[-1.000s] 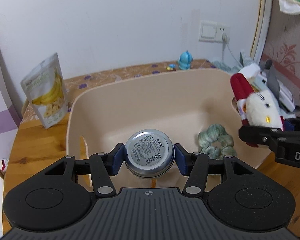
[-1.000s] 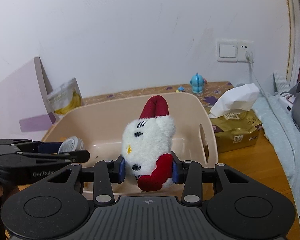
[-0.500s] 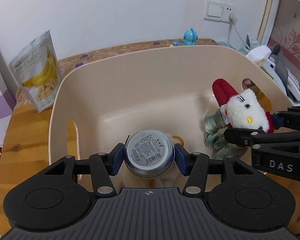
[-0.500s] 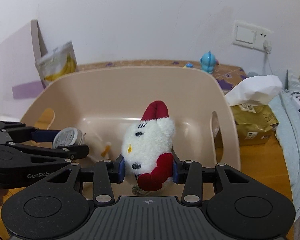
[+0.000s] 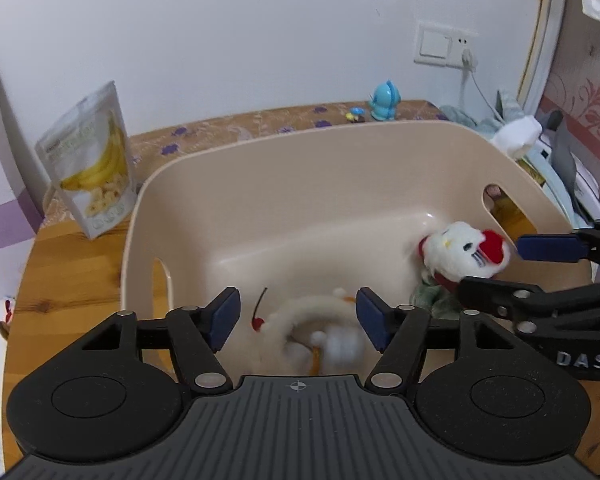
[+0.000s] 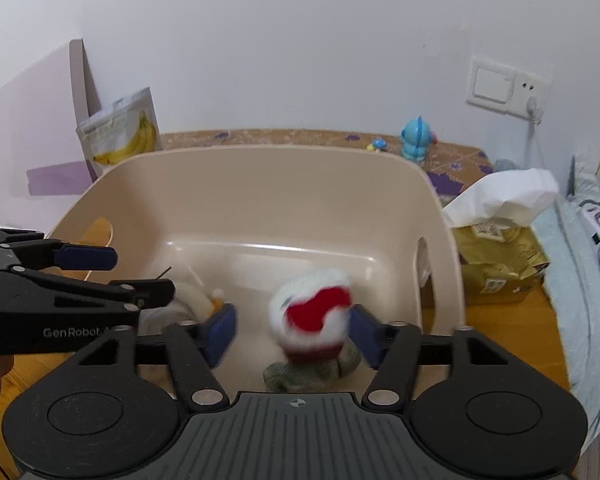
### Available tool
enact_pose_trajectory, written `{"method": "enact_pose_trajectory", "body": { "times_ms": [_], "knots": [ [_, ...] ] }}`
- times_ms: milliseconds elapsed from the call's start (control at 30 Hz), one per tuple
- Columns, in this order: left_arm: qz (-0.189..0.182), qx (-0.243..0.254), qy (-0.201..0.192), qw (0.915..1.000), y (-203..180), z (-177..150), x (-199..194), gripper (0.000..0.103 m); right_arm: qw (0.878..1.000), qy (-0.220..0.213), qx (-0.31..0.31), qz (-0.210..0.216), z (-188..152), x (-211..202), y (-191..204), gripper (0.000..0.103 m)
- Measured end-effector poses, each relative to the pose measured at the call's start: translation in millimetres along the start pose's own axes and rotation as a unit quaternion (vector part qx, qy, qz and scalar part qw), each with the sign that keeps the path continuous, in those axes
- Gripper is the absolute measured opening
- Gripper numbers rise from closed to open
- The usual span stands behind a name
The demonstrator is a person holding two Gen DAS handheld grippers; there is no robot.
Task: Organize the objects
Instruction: 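Lift both items into the beige bin and open both tools, then withdraw both tools from the bin toward the tissue packs and black box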
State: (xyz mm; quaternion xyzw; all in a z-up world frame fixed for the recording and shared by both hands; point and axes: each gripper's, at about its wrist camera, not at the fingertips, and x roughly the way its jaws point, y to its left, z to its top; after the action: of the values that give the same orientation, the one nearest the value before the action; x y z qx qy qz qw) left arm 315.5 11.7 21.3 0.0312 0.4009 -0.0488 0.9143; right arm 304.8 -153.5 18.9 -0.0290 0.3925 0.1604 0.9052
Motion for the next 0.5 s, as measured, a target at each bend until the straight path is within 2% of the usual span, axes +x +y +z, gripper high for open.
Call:
{"method": "enact_pose_trajectory", "body": {
  "times_ms": [267,333,500],
  "knots": [
    [0.009,0.013,-0.024,0.9996,1,0,-28,0.076,1.0,-0.026,0.008,-0.001,-2,-28,-3,0.081],
    [0.011,0.015,-0.034,0.9993,0,-1,-37,0.076,0.999,-0.033,0.013,-0.003,-4,-36,-3,0.088],
    [0.007,0.017,-0.055,0.9983,-3,-7,-61,0.078,0.998,-0.05,0.031,0.001,-14,-56,-9,0.089]
  ]
}}
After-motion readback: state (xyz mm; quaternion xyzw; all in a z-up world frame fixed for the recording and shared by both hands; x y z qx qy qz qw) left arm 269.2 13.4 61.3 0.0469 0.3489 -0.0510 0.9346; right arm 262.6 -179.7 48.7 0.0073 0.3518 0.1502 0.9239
